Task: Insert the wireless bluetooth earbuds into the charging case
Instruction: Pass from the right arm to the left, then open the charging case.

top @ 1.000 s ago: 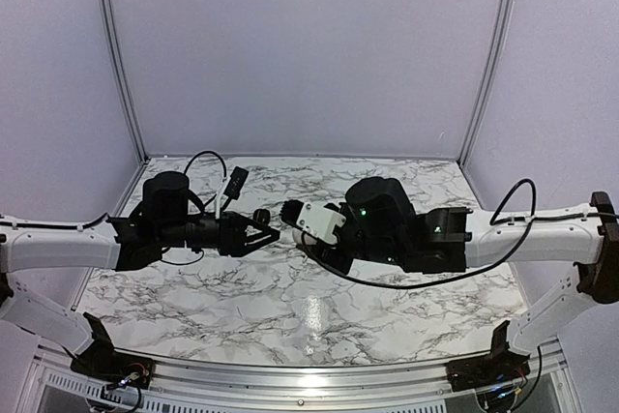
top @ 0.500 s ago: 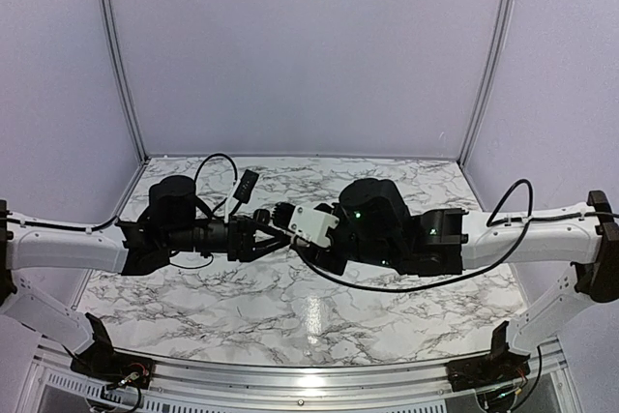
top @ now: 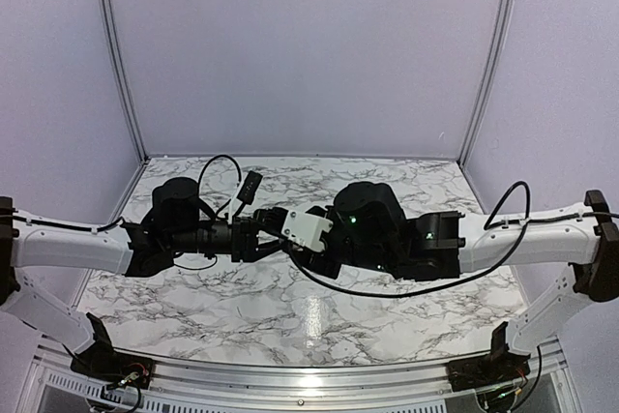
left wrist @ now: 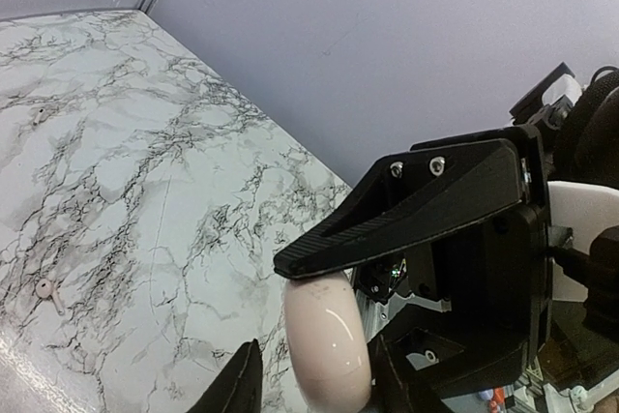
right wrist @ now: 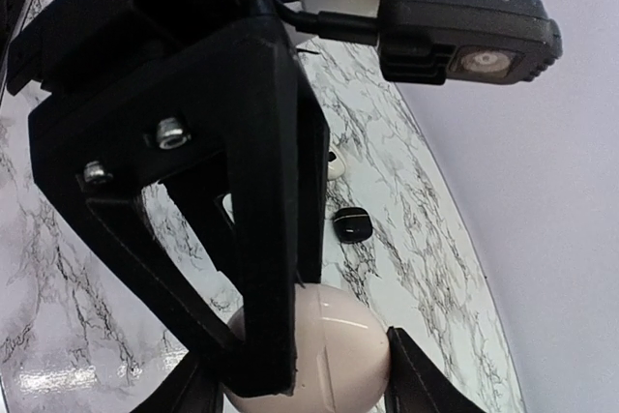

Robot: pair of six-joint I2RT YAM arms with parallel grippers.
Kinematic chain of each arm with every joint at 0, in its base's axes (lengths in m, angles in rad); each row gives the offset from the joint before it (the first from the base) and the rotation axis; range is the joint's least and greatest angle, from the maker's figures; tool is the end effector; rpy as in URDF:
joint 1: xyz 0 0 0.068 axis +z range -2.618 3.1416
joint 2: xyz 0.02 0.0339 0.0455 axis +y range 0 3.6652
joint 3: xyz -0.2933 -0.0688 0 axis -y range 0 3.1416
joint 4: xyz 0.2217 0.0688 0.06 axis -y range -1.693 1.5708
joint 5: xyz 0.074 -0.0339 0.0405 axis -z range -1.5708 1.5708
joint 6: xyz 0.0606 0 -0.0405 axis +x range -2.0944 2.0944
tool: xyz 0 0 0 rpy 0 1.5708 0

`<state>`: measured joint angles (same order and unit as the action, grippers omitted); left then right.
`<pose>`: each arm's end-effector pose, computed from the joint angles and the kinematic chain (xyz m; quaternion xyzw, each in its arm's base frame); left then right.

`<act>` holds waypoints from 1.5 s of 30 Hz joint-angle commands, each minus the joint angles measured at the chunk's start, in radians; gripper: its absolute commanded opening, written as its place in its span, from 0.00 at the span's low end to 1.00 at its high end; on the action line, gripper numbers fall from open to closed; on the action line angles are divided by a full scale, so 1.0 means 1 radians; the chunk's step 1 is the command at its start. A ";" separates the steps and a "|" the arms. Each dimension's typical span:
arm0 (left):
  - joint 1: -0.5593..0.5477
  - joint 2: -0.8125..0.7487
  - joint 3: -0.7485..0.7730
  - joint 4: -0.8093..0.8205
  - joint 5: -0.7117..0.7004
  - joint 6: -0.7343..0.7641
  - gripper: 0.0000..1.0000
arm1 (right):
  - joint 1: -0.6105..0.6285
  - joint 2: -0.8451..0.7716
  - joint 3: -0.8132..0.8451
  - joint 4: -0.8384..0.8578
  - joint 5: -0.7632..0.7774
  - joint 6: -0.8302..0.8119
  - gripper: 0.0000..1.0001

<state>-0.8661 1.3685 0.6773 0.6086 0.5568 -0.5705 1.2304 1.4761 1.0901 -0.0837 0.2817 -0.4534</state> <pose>0.1668 -0.2456 0.2954 0.2883 0.6722 -0.5808 0.3573 0.1288 0.3131 0.3178 -0.5805 0.6168 0.0855 0.5247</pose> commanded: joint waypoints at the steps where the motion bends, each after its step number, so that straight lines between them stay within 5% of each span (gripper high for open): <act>1: -0.006 0.013 0.019 0.046 0.001 -0.001 0.41 | 0.009 0.018 0.060 0.028 0.041 -0.010 0.44; 14: -0.008 0.009 0.011 0.051 -0.009 0.011 0.15 | 0.011 0.014 0.060 0.040 0.068 -0.004 0.45; 23: -0.007 -0.087 -0.050 0.049 -0.018 0.175 0.03 | -0.019 -0.085 0.012 0.039 -0.150 0.081 0.85; 26: -0.007 -0.125 -0.067 0.050 -0.006 0.230 0.03 | -0.063 -0.121 0.007 0.033 -0.260 0.131 0.92; 32: -0.008 -0.185 -0.111 0.049 -0.006 0.327 0.01 | -0.144 -0.138 0.024 0.028 -0.437 0.203 0.95; 45: -0.033 -0.238 -0.132 0.050 -0.005 0.383 0.00 | -0.150 -0.062 0.081 0.030 -0.463 0.228 0.95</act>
<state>-0.8825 1.1534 0.5537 0.6315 0.5415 -0.2253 1.0832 1.3979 1.1179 -0.0673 -0.1780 -0.2543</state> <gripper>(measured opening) 0.219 0.950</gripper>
